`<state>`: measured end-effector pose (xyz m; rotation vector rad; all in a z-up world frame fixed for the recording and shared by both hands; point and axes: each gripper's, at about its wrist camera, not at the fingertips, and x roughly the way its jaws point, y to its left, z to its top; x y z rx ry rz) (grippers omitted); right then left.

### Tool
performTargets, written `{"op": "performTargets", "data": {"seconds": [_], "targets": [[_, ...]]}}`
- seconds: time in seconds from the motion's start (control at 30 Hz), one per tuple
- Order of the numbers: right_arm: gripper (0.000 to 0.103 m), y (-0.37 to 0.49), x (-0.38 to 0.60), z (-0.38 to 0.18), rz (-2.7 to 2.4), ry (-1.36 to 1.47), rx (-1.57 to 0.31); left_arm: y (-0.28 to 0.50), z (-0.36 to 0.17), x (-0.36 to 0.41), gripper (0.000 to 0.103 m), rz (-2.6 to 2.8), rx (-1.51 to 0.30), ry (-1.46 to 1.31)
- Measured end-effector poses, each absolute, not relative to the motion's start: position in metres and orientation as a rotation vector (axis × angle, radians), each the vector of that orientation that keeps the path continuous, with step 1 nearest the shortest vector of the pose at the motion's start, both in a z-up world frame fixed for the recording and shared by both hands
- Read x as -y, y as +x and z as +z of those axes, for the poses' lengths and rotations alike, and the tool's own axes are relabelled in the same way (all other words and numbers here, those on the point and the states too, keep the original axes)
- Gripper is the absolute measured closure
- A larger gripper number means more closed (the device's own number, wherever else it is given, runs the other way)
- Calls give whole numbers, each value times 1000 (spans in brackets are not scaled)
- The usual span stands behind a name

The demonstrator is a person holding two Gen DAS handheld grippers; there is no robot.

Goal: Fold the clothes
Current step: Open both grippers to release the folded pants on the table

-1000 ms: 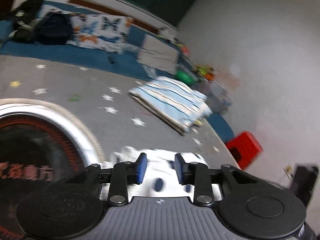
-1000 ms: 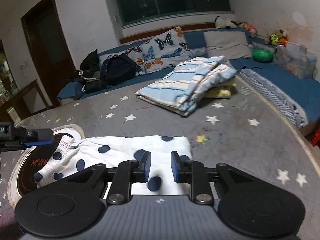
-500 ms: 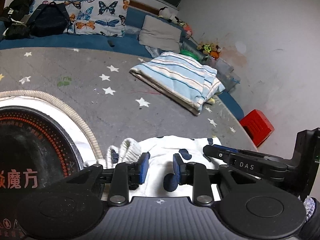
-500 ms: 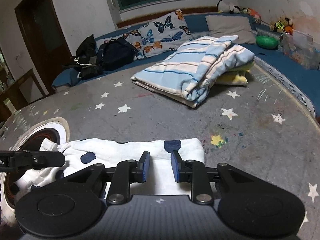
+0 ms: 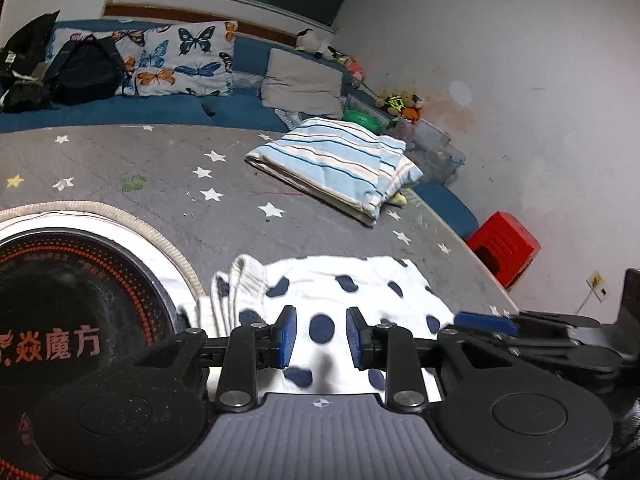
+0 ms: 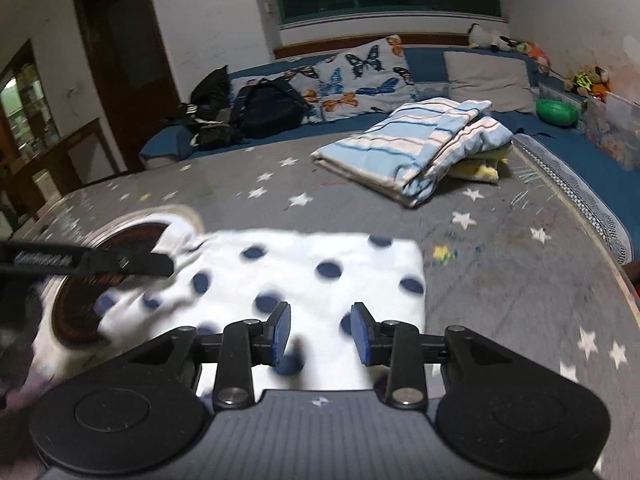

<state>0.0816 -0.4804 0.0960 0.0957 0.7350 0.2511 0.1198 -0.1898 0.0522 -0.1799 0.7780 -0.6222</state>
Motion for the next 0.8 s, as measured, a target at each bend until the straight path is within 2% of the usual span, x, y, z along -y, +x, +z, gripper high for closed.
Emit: {"op": "performTargets", "data": {"seconds": [0.37, 0.43, 0.53, 0.6, 0.67, 0.8], "targets": [[70, 30, 477, 75, 230, 26, -765, 111, 39, 188, 74, -574, -786, -122], [70, 25, 476, 77, 226, 22, -751, 104, 44, 188, 71, -584, -769, -114], [59, 17, 474, 84, 224, 19, -717, 92, 51, 185, 60, -596, -743, -98], [58, 11, 471, 88, 225, 12, -698, 83, 54, 184, 56, -602, -734, -96], [42, 7, 465, 88, 228, 8, -687, 75, 55, 182, 52, -605, -728, -93], [35, 0, 456, 87, 228, 10, -667, 60, 56, 176, 46, -606, -710, -78]]}}
